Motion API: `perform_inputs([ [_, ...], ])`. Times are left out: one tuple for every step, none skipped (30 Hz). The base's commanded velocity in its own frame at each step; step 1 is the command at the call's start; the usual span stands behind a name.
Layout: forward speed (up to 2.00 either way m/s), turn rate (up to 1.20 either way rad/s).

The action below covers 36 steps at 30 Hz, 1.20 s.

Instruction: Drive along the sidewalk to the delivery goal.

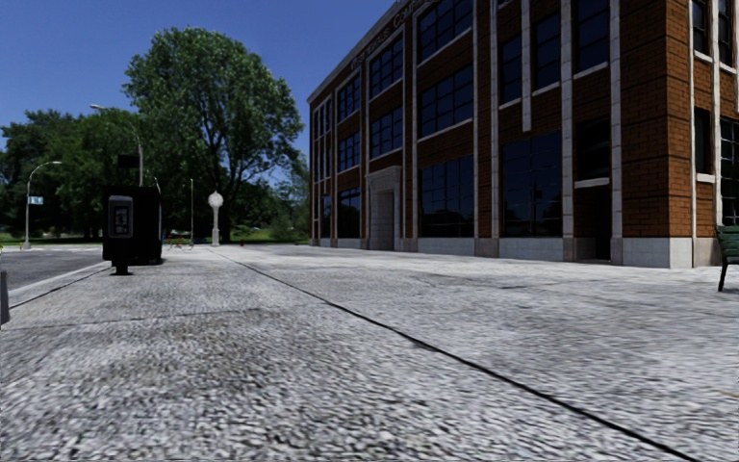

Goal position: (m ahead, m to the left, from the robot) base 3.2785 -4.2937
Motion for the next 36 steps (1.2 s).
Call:
perform_inputs([
  [1.59,-0.77],
  [1.59,-0.77],
  [1.59,-0.77],
  [1.59,-0.77],
  [1.59,-0.77],
  [1.59,-0.77],
  [1.59,-0.77],
  [1.59,-0.77],
  [1.59,-0.77],
  [1.59,-0.77],
  [1.59,-0.77],
  [1.59,-0.77],
  [1.59,-0.77],
  [1.59,-0.77],
  [1.59,-0.77],
  [1.60,-0.77],
  [1.60,-0.77],
  [1.60,-0.77],
  [1.60,-0.77],
  [1.60,-0.77],
  [1.60,-0.77],
  [1.60,-0.77],
  [1.60,-0.77],
  [1.60,-0.77],
  [1.60,-0.77],
  [1.60,-0.77],
  [1.60,-0.77],
  [1.62,-0.77],
  [1.62,-0.77],
  [1.62,-0.77],
  [1.62,-0.77],
  [1.63,-0.77],
  [1.63,-0.77],
  [1.63,-0.77],
  [1.63,-0.77],
  [1.63,-0.77],
])
